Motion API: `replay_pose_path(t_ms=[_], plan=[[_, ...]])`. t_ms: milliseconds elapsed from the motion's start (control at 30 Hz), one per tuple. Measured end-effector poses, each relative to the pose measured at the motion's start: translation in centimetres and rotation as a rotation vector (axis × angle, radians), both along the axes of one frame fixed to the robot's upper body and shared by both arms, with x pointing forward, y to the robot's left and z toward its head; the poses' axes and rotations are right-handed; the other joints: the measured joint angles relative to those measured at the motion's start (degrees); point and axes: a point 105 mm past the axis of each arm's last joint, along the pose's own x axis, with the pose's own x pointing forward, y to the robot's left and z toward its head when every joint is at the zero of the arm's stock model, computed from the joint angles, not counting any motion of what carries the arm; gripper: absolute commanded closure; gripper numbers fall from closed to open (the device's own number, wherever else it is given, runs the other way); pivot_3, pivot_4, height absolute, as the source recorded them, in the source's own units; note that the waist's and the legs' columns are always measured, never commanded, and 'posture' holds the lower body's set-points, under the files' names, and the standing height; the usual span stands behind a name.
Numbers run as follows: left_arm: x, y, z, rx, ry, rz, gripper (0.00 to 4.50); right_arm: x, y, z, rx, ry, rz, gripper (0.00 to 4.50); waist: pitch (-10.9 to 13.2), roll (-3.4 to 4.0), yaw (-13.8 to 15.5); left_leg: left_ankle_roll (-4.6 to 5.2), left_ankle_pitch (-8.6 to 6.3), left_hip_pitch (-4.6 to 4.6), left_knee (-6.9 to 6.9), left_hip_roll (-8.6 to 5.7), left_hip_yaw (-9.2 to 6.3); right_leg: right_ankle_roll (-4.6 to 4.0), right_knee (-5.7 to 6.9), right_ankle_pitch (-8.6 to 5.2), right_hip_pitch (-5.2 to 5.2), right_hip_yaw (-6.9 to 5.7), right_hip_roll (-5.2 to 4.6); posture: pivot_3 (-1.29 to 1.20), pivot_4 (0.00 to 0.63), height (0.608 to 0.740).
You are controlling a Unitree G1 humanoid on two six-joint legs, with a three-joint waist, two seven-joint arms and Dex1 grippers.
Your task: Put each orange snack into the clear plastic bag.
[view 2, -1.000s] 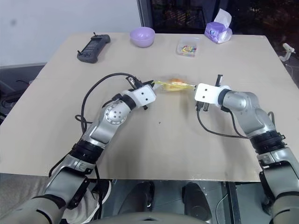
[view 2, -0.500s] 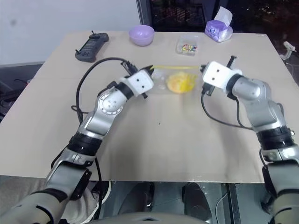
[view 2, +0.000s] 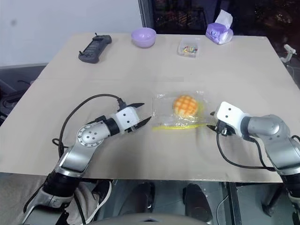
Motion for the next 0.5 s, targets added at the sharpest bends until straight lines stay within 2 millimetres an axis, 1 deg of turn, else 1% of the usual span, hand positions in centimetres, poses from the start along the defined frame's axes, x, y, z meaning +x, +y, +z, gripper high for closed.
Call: replay_pose_path(t_ms=[67, 100, 200, 267, 300, 367, 433, 500], plan=[[-1.0, 1.3, -0.5, -0.089, 0.146, 0.014, 1.12, -0.8, -0.8, 0.9, 0.102, 0.055, -0.021, 1.84, 0.0, -0.01, 0.0, 0.01, 0.00, -0.02, -0.01, 0.01, 0.01, -0.01, -0.05, 0.00, 0.00, 0.01, -0.01, 0.00, 0.150, 0.740], [-1.5, 2.3, -0.7, -0.112, 0.205, 0.027, 1.12, -1.0, -1.3, 1.7, 0.158, 0.063, -0.037, 1.84, 0.0, -0.01, -0.1, 0.01, 0.00, 0.02, -0.02, 0.04, 0.02, -0.01, -0.04, 0.00, 0.01, 0.01, 0.00, 0.00, 0.150, 0.740], [-1.7, 3.9, -0.2, -0.165, 0.266, 0.056, 1.12, -1.5, -2.9, 3.8, 0.297, 0.070, -0.070, 1.84, 0.0, -0.03, 0.2, 0.01, 0.00, 0.09, -0.01, 0.03, -0.03, -0.01, 0.04, 0.00, 0.08, -0.06, 0.00, 0.00, 0.150, 0.740], [-1.6, 5.2, 0.5, -0.228, 0.289, 0.089, 1.12, -2.0, -5.0, 4.0, 0.373, 0.115, -0.121, 1.84, 0.0, -0.07, 0.6, 0.01, -0.01, 0.21, 0.02, 0.02, -0.09, -0.01, -0.01, 0.00, 0.29, -0.15, -0.01, 0.00, 0.150, 0.740], [-1.6, 5.6, 0.7, -0.241, 0.296, 0.096, 1.12, -2.1, -5.7, 3.9, 0.381, 0.127, -0.138, 1.84, 0.0, -0.07, 0.7, 0.01, -0.01, 0.23, 0.02, 0.01, -0.08, -0.01, -0.01, 0.00, 0.30, -0.13, -0.02, 0.00, 0.150, 0.740], [-2.3, 6.9, 0.8, -0.259, 0.338, 0.099, 1.12, -2.2, -7.7, 3.9, 0.429, 0.142, -0.193, 1.84, 0.0, -0.06, 0.5, 0.01, -0.01, 0.25, 0.02, 0.02, -0.01, -0.01, -0.03, 0.00, 0.29, -0.06, -0.02, 0.00, 0.150, 0.740], [-3.0, 7.3, 0.7, -0.283, 0.381, 0.084, 1.12, -2.3, -9.1, 3.9, 0.450, 0.146, -0.220, 1.84, 0.0, -0.05, 0.3, 0.01, -0.01, 0.26, 0.00, 0.04, 0.01, -0.01, -0.04, -0.01, 0.29, -0.05, -0.01, 0.00, 0.150, 0.740], [-3.5, 7.2, 0.9, -0.312, 0.414, 0.062, 1.12, -2.5, -9.9, 4.0, 0.457, 0.148, -0.231, 1.84, 0.0, -0.05, 0.2, 0.01, -0.01, 0.27, 0.00, 0.05, 0.01, -0.01, -0.02, -0.01, 0.29, -0.05, -0.01, 0.00, 0.150, 0.740]])
